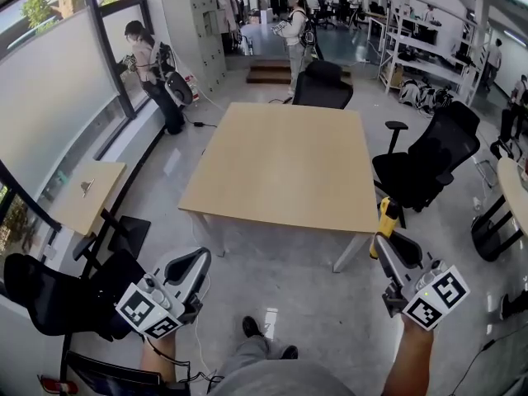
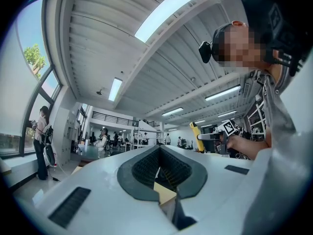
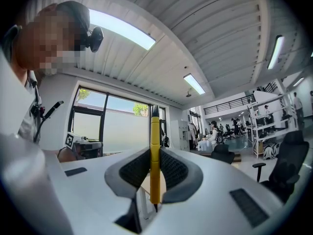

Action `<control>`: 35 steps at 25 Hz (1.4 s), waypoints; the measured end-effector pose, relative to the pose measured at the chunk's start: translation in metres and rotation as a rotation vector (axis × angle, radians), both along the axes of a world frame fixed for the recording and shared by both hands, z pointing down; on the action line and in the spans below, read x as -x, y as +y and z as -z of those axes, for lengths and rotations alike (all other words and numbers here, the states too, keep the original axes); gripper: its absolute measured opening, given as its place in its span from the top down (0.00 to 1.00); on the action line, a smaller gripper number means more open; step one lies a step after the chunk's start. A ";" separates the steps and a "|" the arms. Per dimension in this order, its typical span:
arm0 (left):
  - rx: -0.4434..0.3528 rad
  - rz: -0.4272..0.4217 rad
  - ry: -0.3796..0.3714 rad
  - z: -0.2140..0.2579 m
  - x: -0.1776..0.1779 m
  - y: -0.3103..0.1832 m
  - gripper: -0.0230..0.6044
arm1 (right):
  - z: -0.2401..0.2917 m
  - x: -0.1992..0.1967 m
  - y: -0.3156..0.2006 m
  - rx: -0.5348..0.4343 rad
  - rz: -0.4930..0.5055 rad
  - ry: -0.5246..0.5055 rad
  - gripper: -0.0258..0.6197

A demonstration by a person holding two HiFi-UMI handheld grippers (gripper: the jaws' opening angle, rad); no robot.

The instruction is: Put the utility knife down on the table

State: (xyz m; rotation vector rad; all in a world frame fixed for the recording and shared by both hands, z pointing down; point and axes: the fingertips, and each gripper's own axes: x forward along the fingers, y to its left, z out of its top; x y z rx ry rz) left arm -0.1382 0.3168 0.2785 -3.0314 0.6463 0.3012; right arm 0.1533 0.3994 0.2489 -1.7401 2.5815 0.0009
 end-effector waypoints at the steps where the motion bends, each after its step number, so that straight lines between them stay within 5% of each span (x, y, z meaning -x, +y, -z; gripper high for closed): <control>1: 0.003 -0.001 -0.002 -0.001 -0.001 -0.004 0.96 | -0.001 -0.001 -0.005 0.003 0.001 0.000 0.87; 23: 0.014 -0.104 0.006 -0.004 -0.015 -0.180 0.96 | -0.009 0.000 -0.156 0.025 -0.090 -0.007 0.87; 35: 0.011 -0.143 0.037 -0.009 0.008 -0.253 0.96 | -0.007 0.022 -0.215 0.018 -0.144 0.014 0.87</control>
